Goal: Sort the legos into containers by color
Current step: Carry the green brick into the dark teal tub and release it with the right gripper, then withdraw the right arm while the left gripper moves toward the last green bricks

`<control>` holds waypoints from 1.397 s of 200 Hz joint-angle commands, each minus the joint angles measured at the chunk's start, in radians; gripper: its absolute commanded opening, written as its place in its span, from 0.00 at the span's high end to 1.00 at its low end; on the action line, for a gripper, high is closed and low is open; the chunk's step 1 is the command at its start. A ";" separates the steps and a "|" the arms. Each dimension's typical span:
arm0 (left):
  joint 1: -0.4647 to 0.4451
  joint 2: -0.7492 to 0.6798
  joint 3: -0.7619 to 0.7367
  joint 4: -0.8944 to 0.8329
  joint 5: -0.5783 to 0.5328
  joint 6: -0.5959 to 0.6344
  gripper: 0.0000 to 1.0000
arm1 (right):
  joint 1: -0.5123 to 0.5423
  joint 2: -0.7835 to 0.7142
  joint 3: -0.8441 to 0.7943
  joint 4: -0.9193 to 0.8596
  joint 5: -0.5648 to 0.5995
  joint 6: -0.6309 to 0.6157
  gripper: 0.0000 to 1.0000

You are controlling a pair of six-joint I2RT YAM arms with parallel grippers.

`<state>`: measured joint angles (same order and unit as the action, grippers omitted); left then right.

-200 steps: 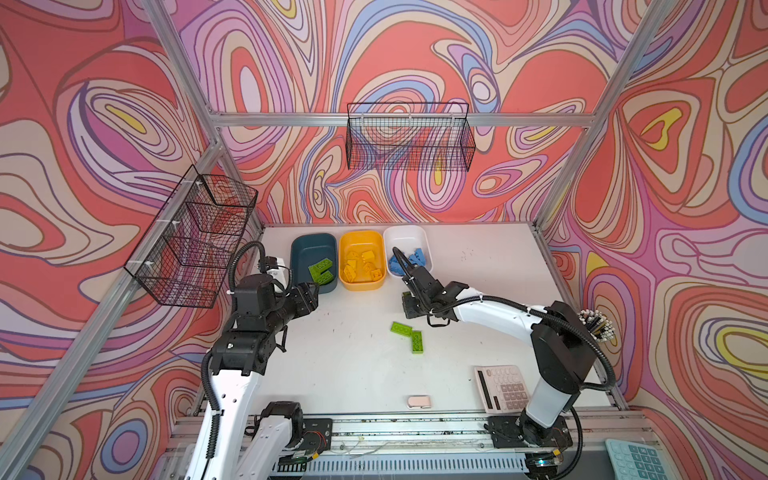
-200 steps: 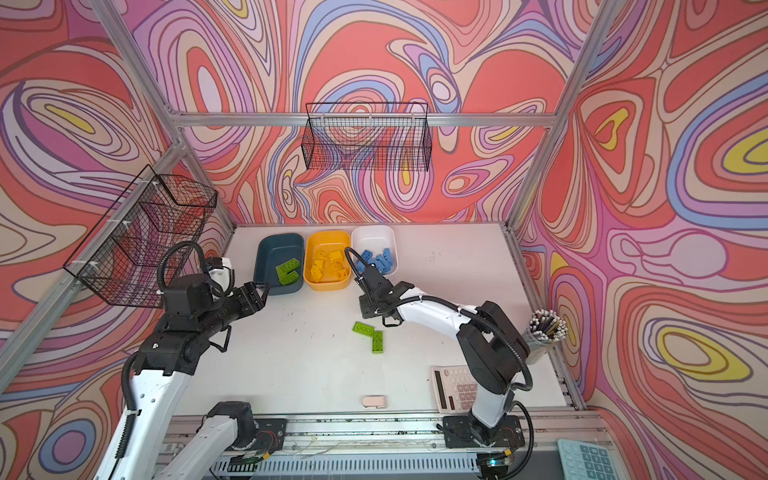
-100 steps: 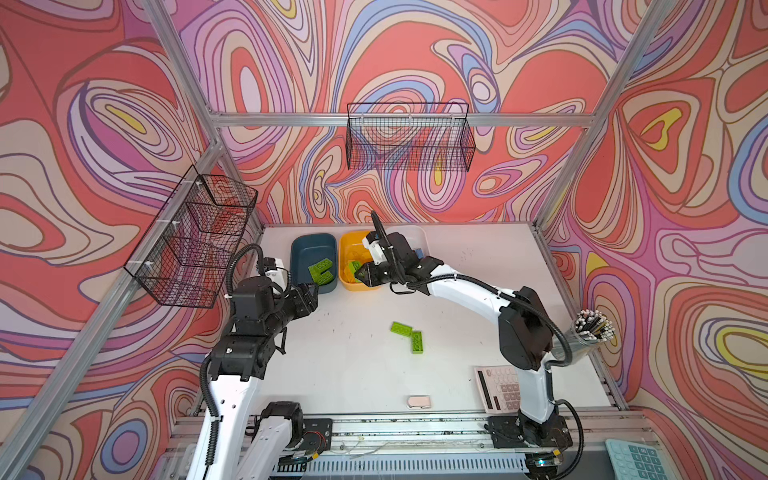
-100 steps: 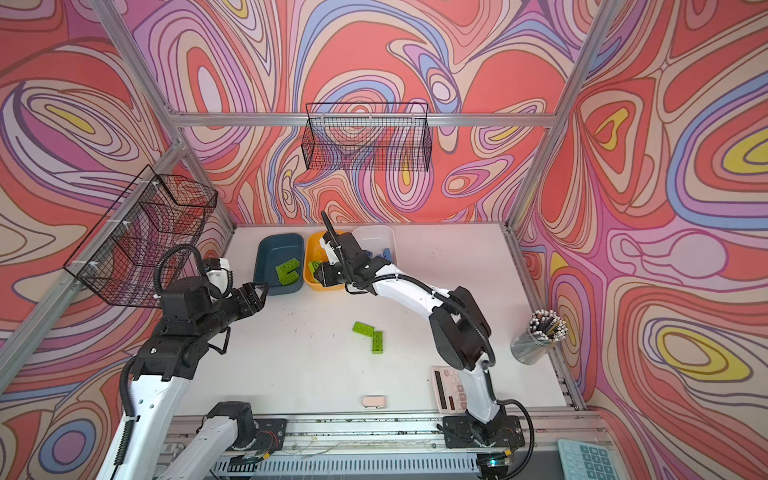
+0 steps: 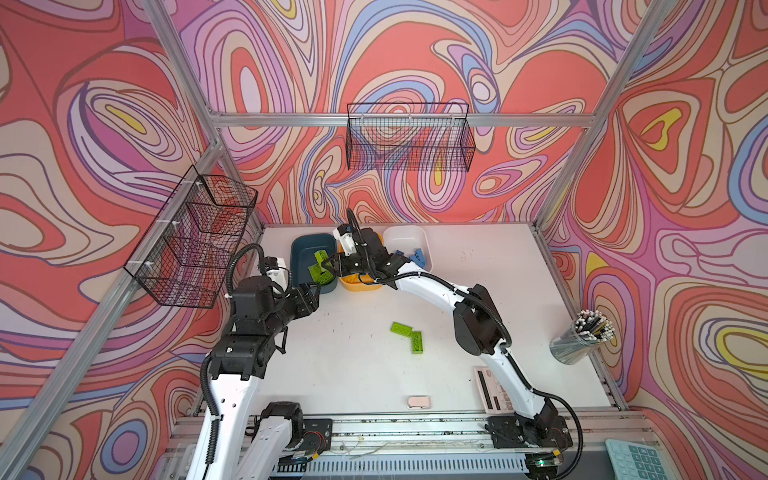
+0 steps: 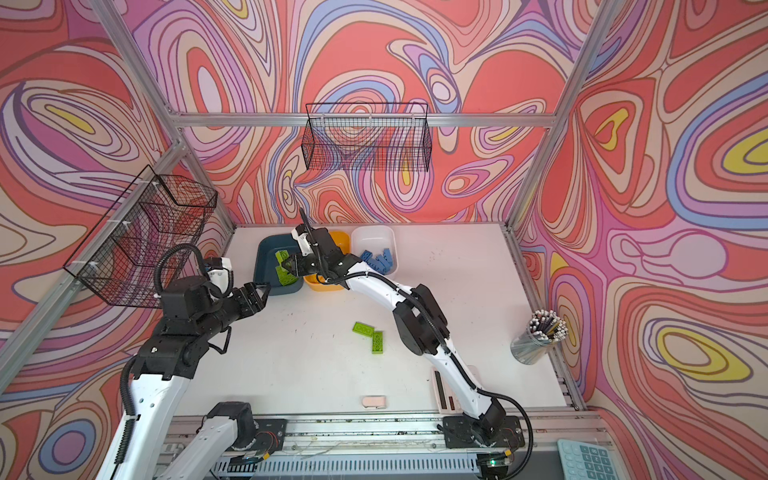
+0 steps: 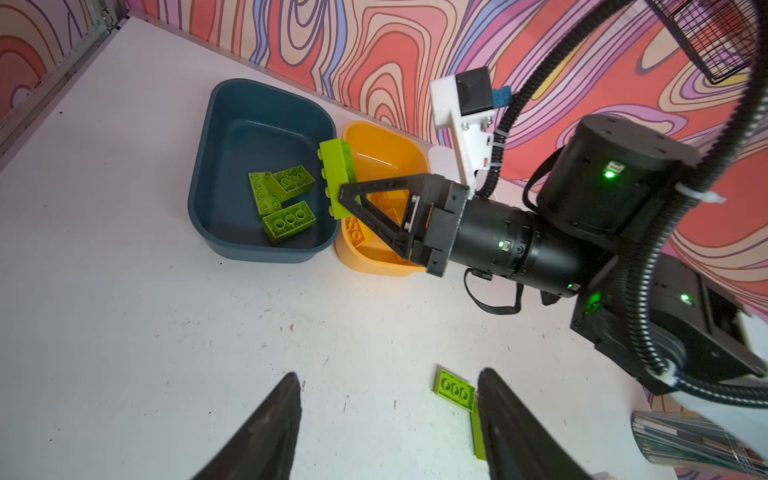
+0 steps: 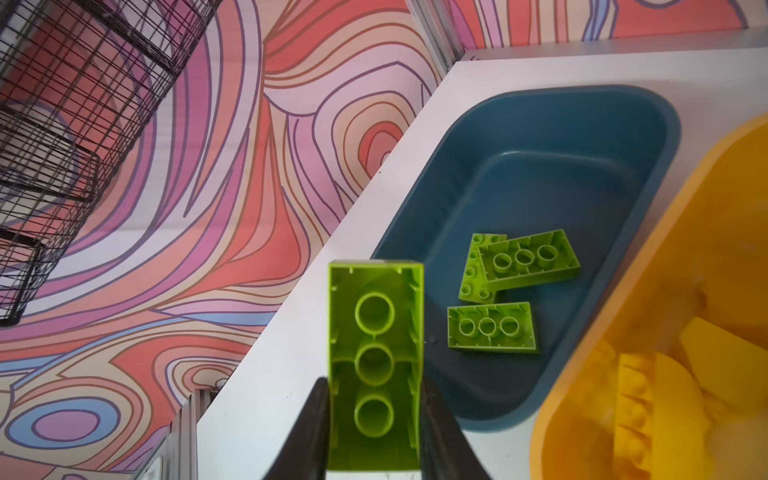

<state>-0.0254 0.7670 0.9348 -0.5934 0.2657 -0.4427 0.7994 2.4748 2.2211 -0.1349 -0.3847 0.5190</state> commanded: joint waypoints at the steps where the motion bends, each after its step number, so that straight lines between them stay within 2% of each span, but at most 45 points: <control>1: 0.001 0.000 -0.011 0.021 0.017 -0.004 0.33 | 0.005 0.045 0.034 0.098 0.000 0.038 0.72; 36: 0.001 0.008 -0.011 0.022 0.028 -0.007 0.33 | 0.008 0.132 0.137 0.128 0.037 0.058 0.72; 63: -0.001 0.011 -0.011 0.022 0.032 -0.007 0.33 | 0.009 0.167 0.183 0.140 0.068 0.059 0.66; 73: -0.001 0.011 -0.011 0.024 0.033 -0.007 0.33 | 0.009 0.170 0.181 0.147 0.077 0.054 0.62; 103: -0.002 0.015 -0.013 0.026 0.042 -0.010 0.33 | 0.009 0.164 0.172 0.157 0.094 0.045 0.38; 116: -0.002 0.015 -0.013 0.027 0.043 -0.010 0.33 | 0.009 0.157 0.160 0.159 0.105 0.037 0.33; 192: -0.002 0.034 -0.019 0.037 0.071 -0.001 0.32 | -0.008 0.005 0.019 0.188 0.136 -0.003 0.28; 234: -0.002 0.051 -0.021 0.032 0.048 0.007 0.32 | -0.045 -0.216 -0.221 0.201 0.195 -0.048 0.27; 255: -0.012 0.051 -0.031 0.050 0.057 0.013 0.32 | -0.082 -0.377 -0.445 0.270 0.196 -0.039 0.26; 279: -0.079 0.073 -0.024 0.053 0.043 0.031 0.30 | -0.146 -0.571 -0.711 0.340 0.201 -0.015 0.25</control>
<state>-0.0494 0.8227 0.9173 -0.5682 0.3161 -0.4408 0.7170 2.0598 1.7073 0.1059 -0.2104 0.4915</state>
